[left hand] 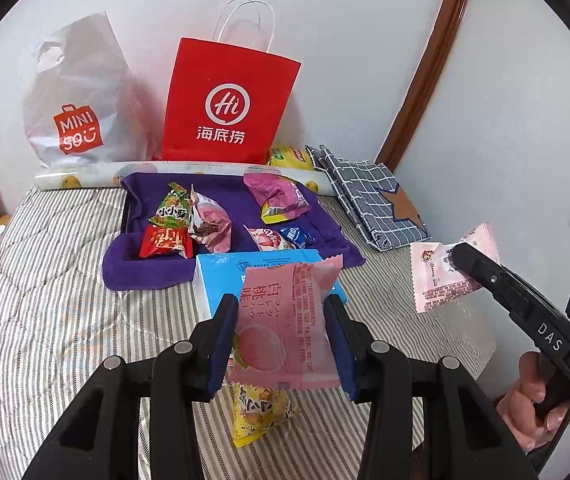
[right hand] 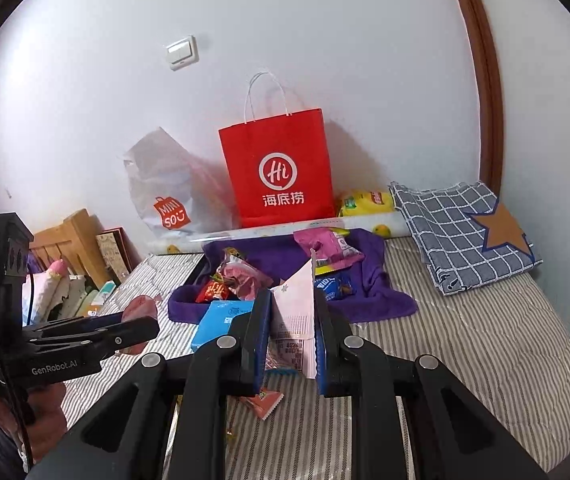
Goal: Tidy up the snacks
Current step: 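Carry both pink snacks toward the purple towel, then lower the pink peach packet and pale pink snack onto the purple towel with both grippers, then open both grippers to release the pink snacks and lift away, then grasp the pink ice-cream-shaped snack packet on the bed with the right gripper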
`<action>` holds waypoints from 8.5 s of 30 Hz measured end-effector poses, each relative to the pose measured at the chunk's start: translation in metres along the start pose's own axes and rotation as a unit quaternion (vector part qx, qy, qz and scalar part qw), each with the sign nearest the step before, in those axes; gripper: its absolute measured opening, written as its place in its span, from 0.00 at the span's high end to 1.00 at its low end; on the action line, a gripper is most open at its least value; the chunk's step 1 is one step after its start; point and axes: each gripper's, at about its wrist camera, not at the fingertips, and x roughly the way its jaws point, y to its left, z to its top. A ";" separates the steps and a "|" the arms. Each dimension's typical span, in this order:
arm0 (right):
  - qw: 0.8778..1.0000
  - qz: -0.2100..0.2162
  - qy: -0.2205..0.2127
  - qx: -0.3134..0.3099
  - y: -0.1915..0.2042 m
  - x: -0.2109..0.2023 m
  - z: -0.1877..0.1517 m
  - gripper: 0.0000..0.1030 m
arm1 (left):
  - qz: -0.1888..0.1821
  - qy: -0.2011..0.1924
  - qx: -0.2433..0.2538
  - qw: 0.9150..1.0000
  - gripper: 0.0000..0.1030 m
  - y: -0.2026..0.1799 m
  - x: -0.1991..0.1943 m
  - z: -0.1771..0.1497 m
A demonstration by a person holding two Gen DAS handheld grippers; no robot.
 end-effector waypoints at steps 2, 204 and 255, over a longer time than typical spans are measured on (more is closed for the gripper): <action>1.000 0.000 0.000 0.000 0.001 0.000 0.000 0.81 | -0.001 0.000 -0.001 1.000 0.59 0.001 0.000 0.000; 0.996 -0.061 0.069 -0.019 0.007 0.069 0.017 0.16 | 0.052 0.043 0.018 0.998 0.37 0.043 0.054 0.068; 0.968 0.073 0.211 -0.118 0.023 0.108 -0.095 0.90 | 0.080 0.093 -0.024 0.992 0.35 0.100 0.048 -0.028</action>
